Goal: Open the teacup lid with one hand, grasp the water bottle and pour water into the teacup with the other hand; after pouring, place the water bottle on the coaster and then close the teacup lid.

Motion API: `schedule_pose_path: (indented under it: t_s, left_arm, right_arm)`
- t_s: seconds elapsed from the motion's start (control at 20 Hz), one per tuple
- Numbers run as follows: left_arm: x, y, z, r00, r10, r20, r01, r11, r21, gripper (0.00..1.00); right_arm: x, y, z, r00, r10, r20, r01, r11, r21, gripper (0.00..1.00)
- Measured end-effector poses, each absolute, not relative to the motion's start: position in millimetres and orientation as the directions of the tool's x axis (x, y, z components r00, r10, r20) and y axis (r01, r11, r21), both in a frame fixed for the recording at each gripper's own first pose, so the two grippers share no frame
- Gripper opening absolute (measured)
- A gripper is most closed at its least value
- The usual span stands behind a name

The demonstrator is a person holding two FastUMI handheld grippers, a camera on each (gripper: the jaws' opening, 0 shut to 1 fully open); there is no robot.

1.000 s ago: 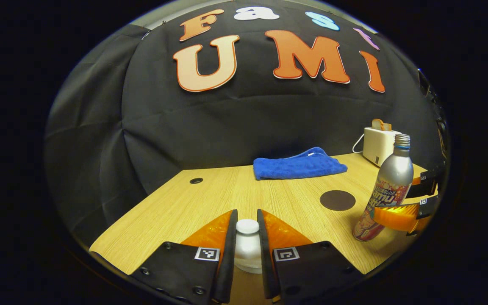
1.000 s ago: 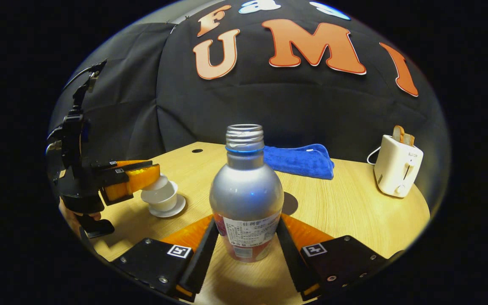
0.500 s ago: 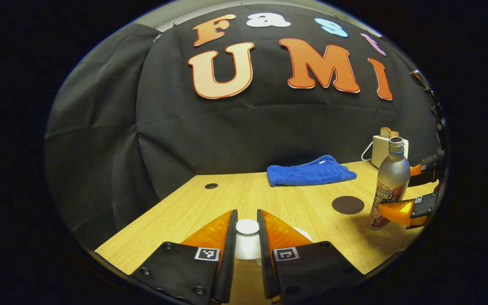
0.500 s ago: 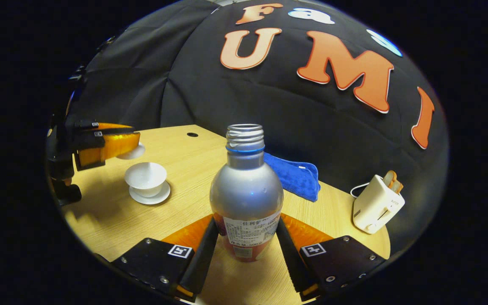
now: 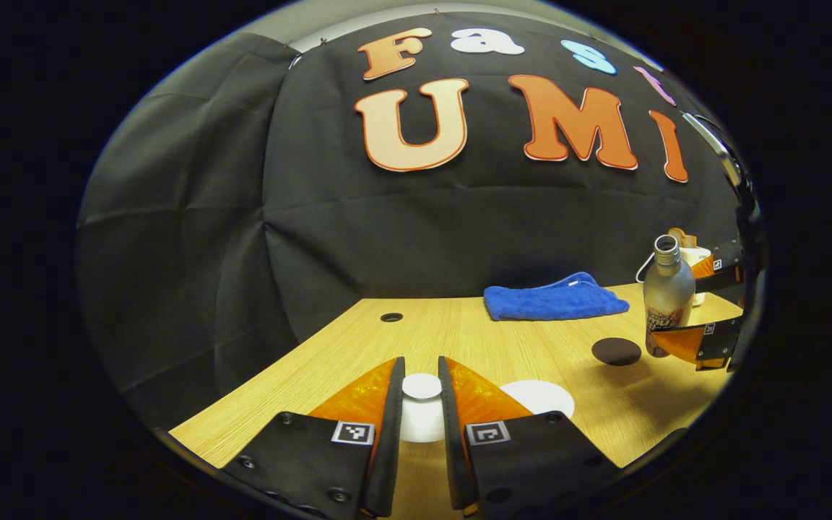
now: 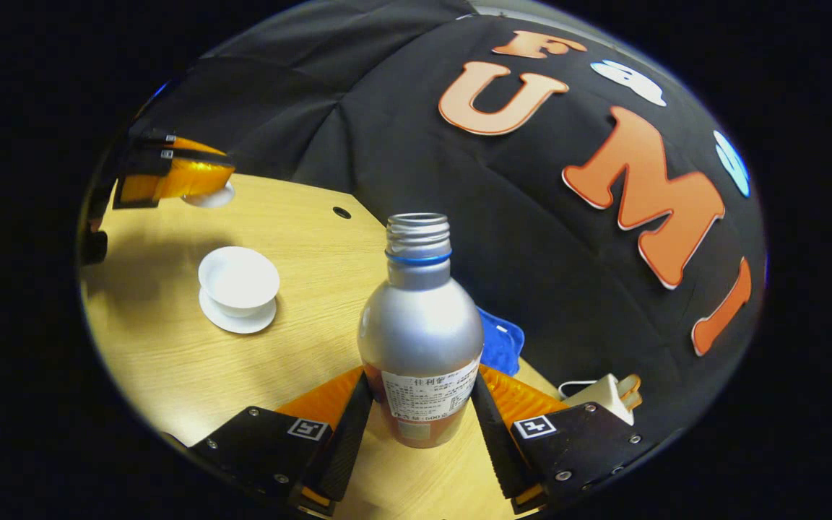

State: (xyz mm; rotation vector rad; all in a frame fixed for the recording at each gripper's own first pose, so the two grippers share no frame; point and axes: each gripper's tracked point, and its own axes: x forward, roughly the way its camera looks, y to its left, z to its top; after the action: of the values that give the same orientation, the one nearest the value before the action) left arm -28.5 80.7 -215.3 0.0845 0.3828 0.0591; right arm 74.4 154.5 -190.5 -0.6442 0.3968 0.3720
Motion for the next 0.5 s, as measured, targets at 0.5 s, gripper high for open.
schedule_pose_path:
  t_s: [0.5]
  left_arm:
    - [-40, 120, -221, 0.916, 0.132, -0.379, -0.099, 0.989, 0.106, 0.33]
  right_arm:
    - [85, 181, -189, 0.886, 0.207, -0.415, -0.458, 0.522, -0.720, 0.77]
